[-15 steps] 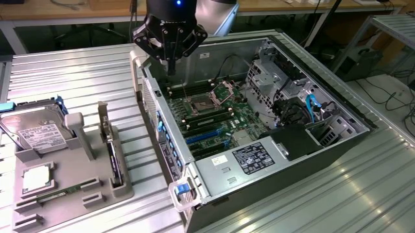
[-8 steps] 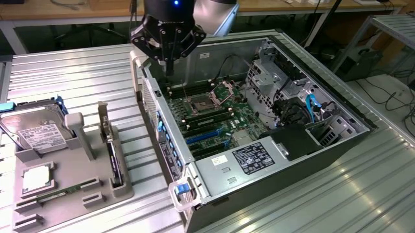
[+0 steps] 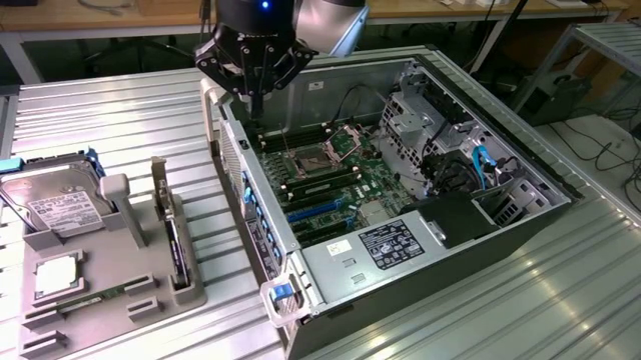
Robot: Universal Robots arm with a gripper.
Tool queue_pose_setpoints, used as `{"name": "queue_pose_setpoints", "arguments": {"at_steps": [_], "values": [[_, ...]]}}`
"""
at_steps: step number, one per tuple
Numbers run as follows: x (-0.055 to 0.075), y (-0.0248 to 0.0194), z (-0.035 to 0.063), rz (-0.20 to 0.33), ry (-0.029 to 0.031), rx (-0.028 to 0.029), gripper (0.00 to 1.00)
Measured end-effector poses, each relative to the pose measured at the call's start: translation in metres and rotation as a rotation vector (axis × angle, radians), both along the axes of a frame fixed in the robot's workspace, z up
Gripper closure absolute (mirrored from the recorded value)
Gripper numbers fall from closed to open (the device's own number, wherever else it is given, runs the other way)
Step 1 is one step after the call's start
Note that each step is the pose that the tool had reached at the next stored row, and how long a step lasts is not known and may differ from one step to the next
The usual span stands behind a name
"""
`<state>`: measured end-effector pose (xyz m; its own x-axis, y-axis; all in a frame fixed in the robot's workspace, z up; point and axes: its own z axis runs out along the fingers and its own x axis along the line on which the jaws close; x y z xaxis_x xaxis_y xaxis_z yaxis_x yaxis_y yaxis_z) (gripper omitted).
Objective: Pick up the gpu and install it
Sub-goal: 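Reach for the gpu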
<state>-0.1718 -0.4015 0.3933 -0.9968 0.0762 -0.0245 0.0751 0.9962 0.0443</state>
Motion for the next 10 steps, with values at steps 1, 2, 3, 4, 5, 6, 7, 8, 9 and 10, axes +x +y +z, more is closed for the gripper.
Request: {"name": "queue_pose_setpoints", "arguments": {"at_steps": [1, 2, 3, 4, 5, 6, 7, 8, 9, 10], "values": [[-0.0007, -0.0001, 0.0, 0.0, 0.0, 0.0001, 0.89], [-0.0014, -0.0002, 0.0, 0.0, 0.0, 0.0001, 0.89], [-0.0022, -0.0002, 0.0, 0.0, 0.0, 0.0001, 0.89], [-0.0029, -0.0002, 0.0, 0.0, 0.0, 0.0, 0.89], [-0.0038, -0.0003, 0.0, 0.0, 0.0, 0.0001, 0.89], [-0.0044, -0.0003, 0.0, 0.0, 0.0, 0.0, 0.89], [-0.0056, -0.0005, 0.0, 0.0, 0.0, 0.0001, 0.89], [-0.0063, -0.0007, 0.0, 0.0, 0.0, 0.0, 0.89], [-0.007, -0.0008, 0.0, 0.0, 0.0, 0.0001, 0.89], [-0.0076, -0.0009, 0.0, 0.0, 0.0, 0.0001, 0.89]]}}
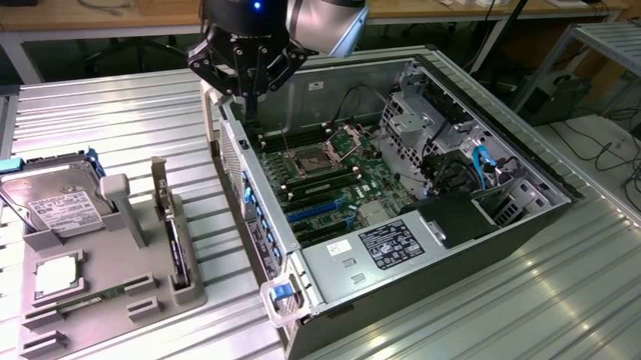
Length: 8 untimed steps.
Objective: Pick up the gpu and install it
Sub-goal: 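Reach for the gpu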
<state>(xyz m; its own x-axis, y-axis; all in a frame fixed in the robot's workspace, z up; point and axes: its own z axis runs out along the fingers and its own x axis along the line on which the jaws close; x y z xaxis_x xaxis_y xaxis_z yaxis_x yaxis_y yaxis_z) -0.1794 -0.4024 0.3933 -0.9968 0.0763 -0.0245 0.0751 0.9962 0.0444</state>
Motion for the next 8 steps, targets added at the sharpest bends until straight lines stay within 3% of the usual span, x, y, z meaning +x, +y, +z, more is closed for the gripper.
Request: {"name": "queue_pose_setpoints", "arguments": {"at_steps": [8], "values": [[-0.0054, -0.0012, 0.0, 0.0, 0.0, 0.0, 0.89]]}}
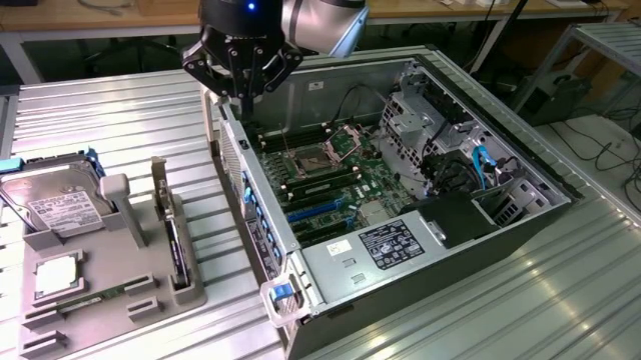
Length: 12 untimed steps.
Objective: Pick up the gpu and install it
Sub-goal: 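Reach for the gpu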
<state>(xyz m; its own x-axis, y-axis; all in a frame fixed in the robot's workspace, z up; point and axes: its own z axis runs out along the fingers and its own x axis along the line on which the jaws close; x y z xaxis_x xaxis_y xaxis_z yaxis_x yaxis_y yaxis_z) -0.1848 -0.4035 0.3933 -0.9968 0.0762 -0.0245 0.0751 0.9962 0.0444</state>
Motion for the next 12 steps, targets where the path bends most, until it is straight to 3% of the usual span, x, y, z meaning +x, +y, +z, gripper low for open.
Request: {"name": "queue_pose_setpoints", "arguments": {"at_steps": [12], "values": [[-0.011, -0.0042, 0.0, 0.0, 0.0, -0.0001, 0.89]]}}
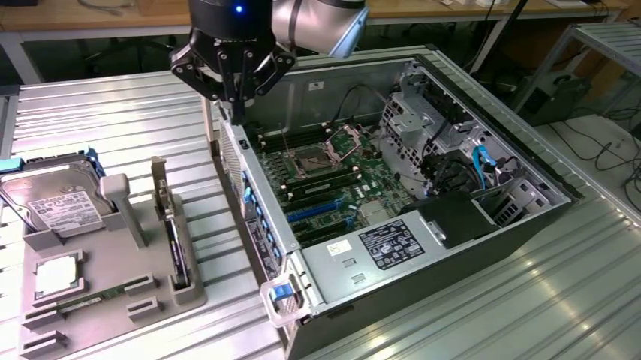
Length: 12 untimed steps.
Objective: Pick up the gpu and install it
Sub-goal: 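Reach for the gpu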
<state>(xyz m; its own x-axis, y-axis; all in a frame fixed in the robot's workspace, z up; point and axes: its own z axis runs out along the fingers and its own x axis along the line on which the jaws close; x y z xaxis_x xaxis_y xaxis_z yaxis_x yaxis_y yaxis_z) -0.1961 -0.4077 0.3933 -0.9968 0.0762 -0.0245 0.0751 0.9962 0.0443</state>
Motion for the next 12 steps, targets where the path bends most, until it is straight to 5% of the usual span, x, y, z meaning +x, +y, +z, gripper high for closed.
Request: {"name": "queue_pose_setpoints", "arguments": {"at_steps": [12], "values": [[-0.0102, -0.0056, 0.0, 0.0, 0.0, 0.0, 0.89]]}}
